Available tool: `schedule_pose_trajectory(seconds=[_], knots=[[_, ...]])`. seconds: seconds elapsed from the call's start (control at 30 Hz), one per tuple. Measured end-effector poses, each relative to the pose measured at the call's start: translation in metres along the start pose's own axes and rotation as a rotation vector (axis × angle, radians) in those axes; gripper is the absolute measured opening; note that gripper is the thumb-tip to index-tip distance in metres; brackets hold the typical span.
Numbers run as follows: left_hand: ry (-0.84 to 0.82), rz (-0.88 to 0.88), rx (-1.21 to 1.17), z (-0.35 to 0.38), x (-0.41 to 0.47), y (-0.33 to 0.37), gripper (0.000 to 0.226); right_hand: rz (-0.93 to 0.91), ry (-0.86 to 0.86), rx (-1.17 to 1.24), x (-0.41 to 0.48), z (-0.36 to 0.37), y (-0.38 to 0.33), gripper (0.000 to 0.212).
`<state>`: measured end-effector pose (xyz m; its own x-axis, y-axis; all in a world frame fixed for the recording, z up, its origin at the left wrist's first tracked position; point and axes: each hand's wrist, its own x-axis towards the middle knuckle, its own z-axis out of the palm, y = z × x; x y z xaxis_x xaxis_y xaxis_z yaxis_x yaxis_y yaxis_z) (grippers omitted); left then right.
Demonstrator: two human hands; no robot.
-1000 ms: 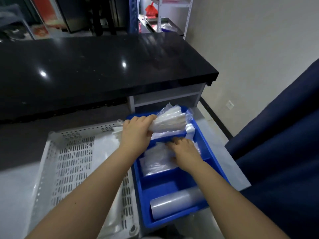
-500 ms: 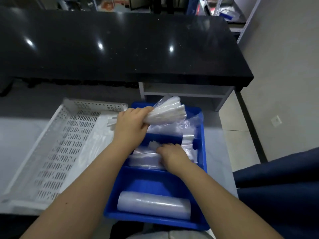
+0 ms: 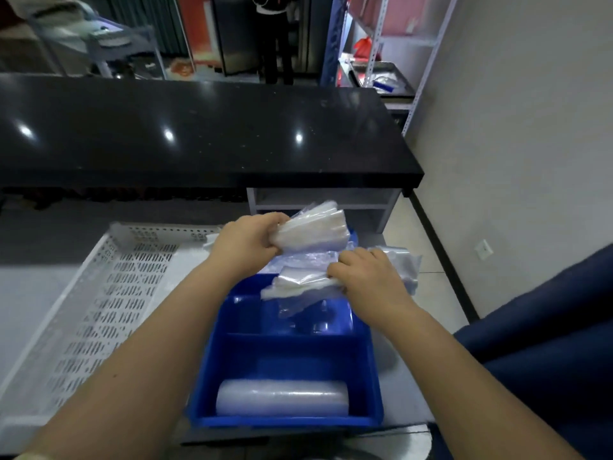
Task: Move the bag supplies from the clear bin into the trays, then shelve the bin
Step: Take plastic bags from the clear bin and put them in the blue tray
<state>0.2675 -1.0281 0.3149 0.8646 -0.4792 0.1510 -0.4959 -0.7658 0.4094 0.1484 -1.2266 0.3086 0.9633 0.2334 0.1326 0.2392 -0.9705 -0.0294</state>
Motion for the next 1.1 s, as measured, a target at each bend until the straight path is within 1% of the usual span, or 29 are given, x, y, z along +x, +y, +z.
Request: schedule_pose_trajectory(seconds=[0.1,0.17,0.27,0.33,0.43,0.53,0.6,0.7,0.8,0.9,0.97,1.03,1.1], knots=[[-0.11,0.038,-0.051,0.013,0.001,0.015,0.047,0.079,0.005,0.009,-0.023,-0.01,0.01,0.022],[-0.227,0.035,-0.107,0.025,-0.001,0.024,0.049,0.124,-0.016,0.018,-0.038,-0.01,0.011,0.023],[-0.371,0.005,-0.145,0.047,-0.011,0.024,0.044,0.149,-0.059,-0.033,-0.054,-0.002,0.008,0.024],[-0.422,-0.013,-0.208,0.058,-0.022,0.014,0.042,0.156,-0.088,-0.077,-0.06,0.005,0.005,0.025],[-0.476,-0.053,-0.279,0.065,-0.038,-0.006,0.043,0.168,-0.13,-0.071,-0.063,0.013,-0.001,0.026],[-0.514,-0.065,-0.249,0.074,-0.05,-0.014,0.039,0.164,-0.17,-0.066,-0.06,0.016,-0.008,0.03],[-0.482,-0.063,-0.17,0.08,-0.05,-0.012,0.041,0.169,-0.196,-0.055,-0.056,0.017,-0.012,0.032],[-0.333,-0.007,-0.001,0.08,-0.045,-0.013,0.047,0.162,-0.2,-0.05,-0.051,0.016,-0.018,0.031],[-0.245,0.019,-0.01,0.066,-0.044,-0.021,0.048,0.161,-0.147,-0.027,-0.046,0.014,-0.019,0.033],[-0.115,0.019,-0.047,0.039,-0.047,-0.03,0.041,0.149,-0.057,-0.041,-0.032,0.008,-0.015,0.035],[-0.025,0.004,-0.084,0.02,-0.051,-0.036,0.037,0.126,0.004,-0.026,-0.013,0.007,-0.019,0.032],[0.025,-0.013,-0.08,0.007,-0.056,-0.04,0.036,0.101,-0.036,-0.007,0.011,0.013,-0.03,0.028],[0.035,-0.019,-0.066,0.003,-0.064,-0.04,0.035,0.096,-0.171,-0.017,0.032,0.027,-0.045,0.023]])
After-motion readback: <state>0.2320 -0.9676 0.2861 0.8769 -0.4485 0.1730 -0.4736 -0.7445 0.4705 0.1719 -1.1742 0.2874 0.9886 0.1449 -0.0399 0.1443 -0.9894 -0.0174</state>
